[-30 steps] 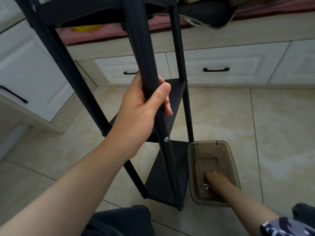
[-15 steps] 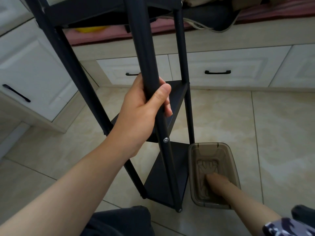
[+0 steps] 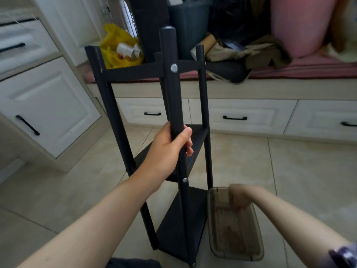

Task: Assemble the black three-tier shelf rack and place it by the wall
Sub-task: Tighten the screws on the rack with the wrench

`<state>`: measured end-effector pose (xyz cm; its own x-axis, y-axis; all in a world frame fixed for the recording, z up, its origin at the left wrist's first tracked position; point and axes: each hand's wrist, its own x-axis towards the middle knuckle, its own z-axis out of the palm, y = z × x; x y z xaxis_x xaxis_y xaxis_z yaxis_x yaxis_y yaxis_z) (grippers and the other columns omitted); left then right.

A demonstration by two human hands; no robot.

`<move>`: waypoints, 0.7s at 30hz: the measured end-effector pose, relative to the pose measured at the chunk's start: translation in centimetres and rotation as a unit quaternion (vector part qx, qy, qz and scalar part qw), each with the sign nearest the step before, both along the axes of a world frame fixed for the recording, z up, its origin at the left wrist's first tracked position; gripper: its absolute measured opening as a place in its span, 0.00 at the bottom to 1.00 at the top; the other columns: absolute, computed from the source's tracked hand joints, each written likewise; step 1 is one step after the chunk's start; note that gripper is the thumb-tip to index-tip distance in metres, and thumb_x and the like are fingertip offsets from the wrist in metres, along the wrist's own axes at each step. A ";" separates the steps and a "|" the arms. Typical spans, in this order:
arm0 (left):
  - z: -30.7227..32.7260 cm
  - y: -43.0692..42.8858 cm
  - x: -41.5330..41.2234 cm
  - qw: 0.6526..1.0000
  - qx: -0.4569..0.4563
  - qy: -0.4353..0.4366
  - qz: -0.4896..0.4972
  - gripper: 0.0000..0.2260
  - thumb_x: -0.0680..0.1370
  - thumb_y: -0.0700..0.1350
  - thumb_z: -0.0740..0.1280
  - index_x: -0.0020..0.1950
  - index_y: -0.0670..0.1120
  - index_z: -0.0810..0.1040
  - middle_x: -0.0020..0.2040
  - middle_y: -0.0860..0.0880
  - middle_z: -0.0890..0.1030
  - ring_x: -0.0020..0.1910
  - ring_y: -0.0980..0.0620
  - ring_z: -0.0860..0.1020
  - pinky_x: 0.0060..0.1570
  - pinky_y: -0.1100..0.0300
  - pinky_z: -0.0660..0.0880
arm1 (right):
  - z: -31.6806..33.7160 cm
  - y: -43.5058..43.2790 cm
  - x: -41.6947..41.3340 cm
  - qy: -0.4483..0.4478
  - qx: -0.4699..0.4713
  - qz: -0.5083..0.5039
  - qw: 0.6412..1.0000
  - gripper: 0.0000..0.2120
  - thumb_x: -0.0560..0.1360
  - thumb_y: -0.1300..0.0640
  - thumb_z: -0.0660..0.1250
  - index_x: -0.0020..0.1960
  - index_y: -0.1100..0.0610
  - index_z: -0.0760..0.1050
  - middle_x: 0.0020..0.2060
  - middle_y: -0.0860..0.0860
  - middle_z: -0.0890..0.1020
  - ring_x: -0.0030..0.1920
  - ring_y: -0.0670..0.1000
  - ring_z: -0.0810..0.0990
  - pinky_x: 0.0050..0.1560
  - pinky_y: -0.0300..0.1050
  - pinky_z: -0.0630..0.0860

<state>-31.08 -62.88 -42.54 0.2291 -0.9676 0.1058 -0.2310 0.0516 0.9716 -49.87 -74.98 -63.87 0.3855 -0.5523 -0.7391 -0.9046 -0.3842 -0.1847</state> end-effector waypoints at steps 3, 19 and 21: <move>0.1 0.2 -0.3 1.000 0.005 -0.011 0.017 0.08 0.84 0.51 0.63 0.51 0.48 0.76 0.37 0.53 0.80 0.38 0.55 0.81 0.46 0.58 0.79 | 6.3 -0.6 0.3 -0.037 -0.006 0.011 0.999 0.10 0.77 0.61 0.71 0.55 0.65 0.81 0.39 0.53 0.85 0.31 0.47 0.80 0.37 0.39 0.80; 0.6 0.8 -1.7 0.999 0.015 0.027 0.017 0.09 0.82 0.57 0.64 0.45 0.55 0.76 0.34 0.53 0.76 0.35 0.54 0.77 0.47 0.53 0.77 | 22.7 4.3 -0.1 -0.489 -0.197 -0.082 0.846 0.06 0.84 0.56 0.54 0.48 0.51 0.66 0.26 0.46 0.76 0.26 0.43 0.70 0.30 0.39 0.70; 0.8 1.1 -1.7 0.999 0.008 0.036 0.001 0.09 0.82 0.56 0.64 0.42 0.59 0.76 0.35 0.53 0.76 0.36 0.54 0.76 0.45 0.56 0.76 | 23.1 4.1 0.6 -0.529 -0.201 -0.084 0.820 0.09 0.84 0.60 0.53 0.50 0.49 0.67 0.29 0.44 0.78 0.27 0.43 0.72 0.33 0.38 0.71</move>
<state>-32.81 -61.81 -41.79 0.2368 -0.9687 0.0740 -0.1597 0.0363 0.9865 -49.26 -70.86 -40.74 0.5870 -0.7804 0.2153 -0.3659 -0.4930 -0.7894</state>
